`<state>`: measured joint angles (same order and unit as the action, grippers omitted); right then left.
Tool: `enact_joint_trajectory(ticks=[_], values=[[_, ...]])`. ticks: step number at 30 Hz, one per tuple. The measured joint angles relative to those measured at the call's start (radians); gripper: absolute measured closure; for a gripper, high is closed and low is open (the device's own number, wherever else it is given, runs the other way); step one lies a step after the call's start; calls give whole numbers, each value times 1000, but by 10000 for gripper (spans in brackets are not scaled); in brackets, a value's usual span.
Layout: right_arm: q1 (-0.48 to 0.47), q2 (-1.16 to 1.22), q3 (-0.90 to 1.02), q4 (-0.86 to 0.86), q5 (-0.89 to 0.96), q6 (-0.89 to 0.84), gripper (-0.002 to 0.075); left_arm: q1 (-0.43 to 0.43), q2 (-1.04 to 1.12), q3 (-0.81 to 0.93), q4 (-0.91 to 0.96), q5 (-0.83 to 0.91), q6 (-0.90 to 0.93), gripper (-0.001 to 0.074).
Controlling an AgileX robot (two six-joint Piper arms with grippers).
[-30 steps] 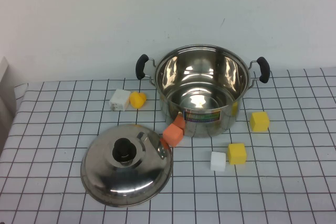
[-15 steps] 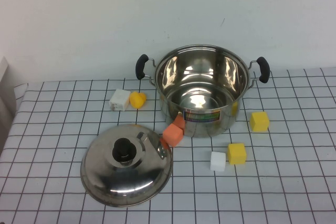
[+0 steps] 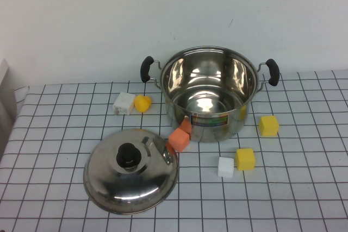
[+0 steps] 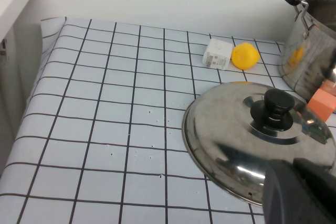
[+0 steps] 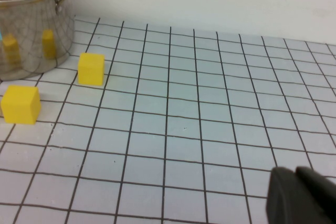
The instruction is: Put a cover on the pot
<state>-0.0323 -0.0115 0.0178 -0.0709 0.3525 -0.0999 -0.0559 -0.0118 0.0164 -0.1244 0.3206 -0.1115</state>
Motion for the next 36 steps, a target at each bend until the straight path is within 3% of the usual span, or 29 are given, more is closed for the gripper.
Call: enact_joint_trajectory(ticks=[27, 32, 36], values=[[0, 0, 0, 0, 0, 0, 717, 0, 0, 0, 0, -8, 0, 737], [0, 0, 0, 0, 0, 0, 717, 0, 0, 4, -2, -71, 0, 737], [0, 0, 0, 0, 0, 0, 717, 0, 0, 4, -2, -225, 0, 737]])
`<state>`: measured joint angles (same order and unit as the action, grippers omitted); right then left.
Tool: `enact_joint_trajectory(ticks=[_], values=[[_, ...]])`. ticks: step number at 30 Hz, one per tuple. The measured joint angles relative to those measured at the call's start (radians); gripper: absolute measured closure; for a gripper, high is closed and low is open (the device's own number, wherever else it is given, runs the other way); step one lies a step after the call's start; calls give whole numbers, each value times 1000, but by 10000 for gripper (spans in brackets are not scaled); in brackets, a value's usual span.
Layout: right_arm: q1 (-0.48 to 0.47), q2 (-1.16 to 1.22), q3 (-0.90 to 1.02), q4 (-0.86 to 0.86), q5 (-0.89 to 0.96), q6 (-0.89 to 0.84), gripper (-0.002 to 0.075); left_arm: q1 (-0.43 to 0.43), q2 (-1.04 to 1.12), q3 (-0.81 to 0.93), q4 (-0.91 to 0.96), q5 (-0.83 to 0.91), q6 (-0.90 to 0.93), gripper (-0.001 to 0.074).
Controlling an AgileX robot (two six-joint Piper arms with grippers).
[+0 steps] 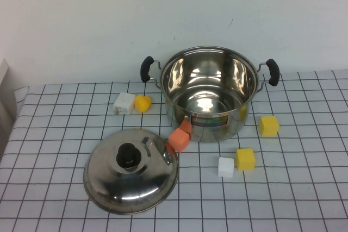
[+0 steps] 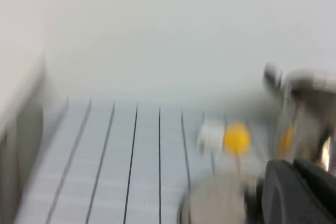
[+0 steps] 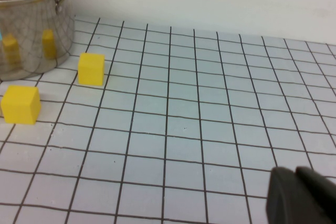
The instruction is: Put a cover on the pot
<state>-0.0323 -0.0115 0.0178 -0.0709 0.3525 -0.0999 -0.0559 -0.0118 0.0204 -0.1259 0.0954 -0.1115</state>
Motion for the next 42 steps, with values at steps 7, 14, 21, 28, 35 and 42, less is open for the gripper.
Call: enact_joint_trajectory(ticks=[7, 14, 21, 28, 35, 42], values=[[0, 0, 0, 0, 0, 0, 717, 0, 0, 0, -3, -265, 0, 737], [0, 0, 0, 0, 0, 0, 717, 0, 0, 0, -3, -487, -23, 737], [0, 0, 0, 0, 0, 0, 717, 0, -1, 0, -54, -546, -44, 737], [0, 0, 0, 0, 0, 0, 717, 0, 47, -154, -63, -397, 67, 737], [0, 0, 0, 0, 0, 0, 717, 0, 315, -377, -28, -393, 97, 737], [0, 0, 0, 0, 0, 0, 717, 0, 614, -456, 96, -655, 7, 737]])
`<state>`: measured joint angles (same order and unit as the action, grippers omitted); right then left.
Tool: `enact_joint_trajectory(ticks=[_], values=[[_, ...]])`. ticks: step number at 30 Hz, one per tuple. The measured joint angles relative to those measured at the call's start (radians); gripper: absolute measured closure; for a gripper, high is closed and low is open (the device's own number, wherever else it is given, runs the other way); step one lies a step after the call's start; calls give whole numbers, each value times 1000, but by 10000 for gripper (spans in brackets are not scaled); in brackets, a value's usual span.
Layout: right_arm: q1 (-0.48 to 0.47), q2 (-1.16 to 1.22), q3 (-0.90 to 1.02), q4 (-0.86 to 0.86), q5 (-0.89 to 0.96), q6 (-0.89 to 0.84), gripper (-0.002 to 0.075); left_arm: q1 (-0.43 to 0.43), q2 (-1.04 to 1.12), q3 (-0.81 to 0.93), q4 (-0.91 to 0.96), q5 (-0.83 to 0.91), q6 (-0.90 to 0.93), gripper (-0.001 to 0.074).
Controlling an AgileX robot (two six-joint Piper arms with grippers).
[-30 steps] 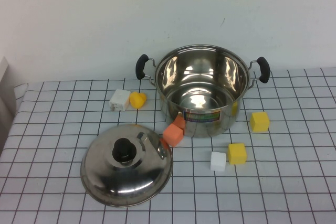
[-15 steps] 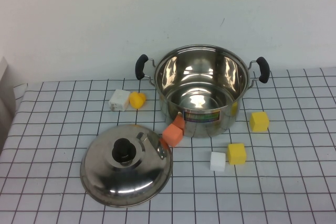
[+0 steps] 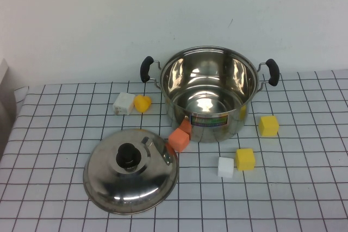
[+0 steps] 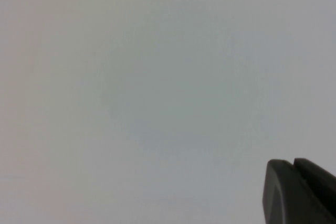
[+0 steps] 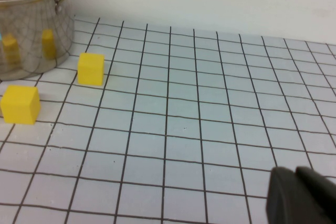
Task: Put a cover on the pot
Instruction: Pick up the pot lid
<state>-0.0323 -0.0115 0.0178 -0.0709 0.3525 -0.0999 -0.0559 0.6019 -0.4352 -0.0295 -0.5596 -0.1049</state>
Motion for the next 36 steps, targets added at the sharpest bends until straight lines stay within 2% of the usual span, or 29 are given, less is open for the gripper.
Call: enact_joint_trajectory(ticks=[5, 9, 14, 16, 21, 25, 29, 36], values=[[0, 0, 0, 0, 0, 0, 717, 0, 230, -6, 23, -238, -141, 737], [0, 0, 0, 0, 0, 0, 717, 0, 400, -6, 86, -276, -164, 737], [0, 0, 0, 0, 0, 0, 717, -12, 587, -6, 345, -282, -164, 734], [0, 0, 0, 0, 0, 0, 717, -41, 649, -6, 376, -288, -164, 713], [0, 0, 0, 0, 0, 0, 717, -143, 803, -6, 315, -308, -133, 572], [0, 0, 0, 0, 0, 0, 717, -205, 917, -6, 235, -413, -132, 461], [0, 0, 0, 0, 0, 0, 717, -249, 992, -14, 143, -541, -137, 429], [0, 0, 0, 0, 0, 0, 717, -258, 1047, -15, 86, -558, -137, 400]])
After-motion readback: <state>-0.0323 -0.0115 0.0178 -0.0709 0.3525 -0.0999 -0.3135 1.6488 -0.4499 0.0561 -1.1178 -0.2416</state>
